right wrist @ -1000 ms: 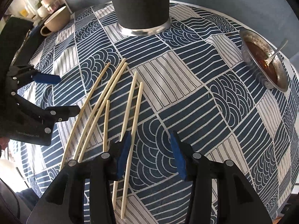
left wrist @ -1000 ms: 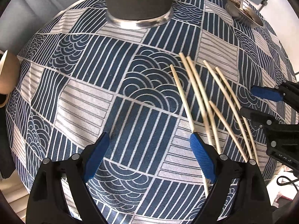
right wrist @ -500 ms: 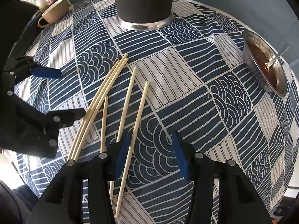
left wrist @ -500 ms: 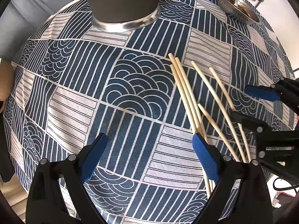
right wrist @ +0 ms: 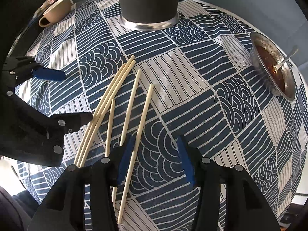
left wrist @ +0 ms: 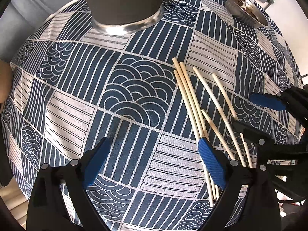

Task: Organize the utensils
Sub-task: 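Close the right gripper on one wooden stick while the left gripper grasps another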

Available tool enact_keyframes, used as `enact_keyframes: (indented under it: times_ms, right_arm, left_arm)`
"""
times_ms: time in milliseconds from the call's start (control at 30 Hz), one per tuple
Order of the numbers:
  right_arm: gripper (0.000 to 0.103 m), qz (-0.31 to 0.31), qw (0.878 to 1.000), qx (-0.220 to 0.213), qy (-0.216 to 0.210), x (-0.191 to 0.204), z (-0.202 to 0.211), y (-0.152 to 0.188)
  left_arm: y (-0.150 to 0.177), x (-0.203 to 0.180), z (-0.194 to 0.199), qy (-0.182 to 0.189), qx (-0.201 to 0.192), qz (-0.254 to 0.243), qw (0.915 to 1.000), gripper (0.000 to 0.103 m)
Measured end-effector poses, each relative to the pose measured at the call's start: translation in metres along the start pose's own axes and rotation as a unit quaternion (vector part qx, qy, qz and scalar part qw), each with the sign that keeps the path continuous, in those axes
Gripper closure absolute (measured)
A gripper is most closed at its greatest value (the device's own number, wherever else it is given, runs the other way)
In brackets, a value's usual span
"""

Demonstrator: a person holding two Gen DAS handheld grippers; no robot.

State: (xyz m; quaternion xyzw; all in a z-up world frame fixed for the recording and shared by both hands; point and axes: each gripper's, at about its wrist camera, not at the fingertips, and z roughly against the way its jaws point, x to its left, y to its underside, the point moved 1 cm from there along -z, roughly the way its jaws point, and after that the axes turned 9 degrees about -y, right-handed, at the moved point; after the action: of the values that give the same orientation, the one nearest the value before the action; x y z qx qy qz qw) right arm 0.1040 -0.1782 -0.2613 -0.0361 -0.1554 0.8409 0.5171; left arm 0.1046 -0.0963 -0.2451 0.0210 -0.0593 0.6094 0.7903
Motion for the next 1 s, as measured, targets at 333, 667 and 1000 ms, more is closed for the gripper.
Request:
enact_keyframes:
  times_ms: [333,667,1000]
  right_arm:
    - [0.045,-0.009,1.000,0.001,0.003,-0.007,-0.001,0.003]
    - [0.063,0.001,1.000,0.021,-0.001,-0.008,0.002,0.003]
    - [0.099,-0.069,0.996,0.023,-0.056,-0.034,0.006,0.004]
  left_arm:
    - [-0.007,-0.014,-0.005,-0.012,-0.001,0.016,0.9998,0.005]
    - [0.008,0.006,-0.016,-0.022,-0.013,0.012,0.9996,0.011]
    - [0.044,0.090,-0.008,0.012,-0.021,0.098,0.9949,0.097]
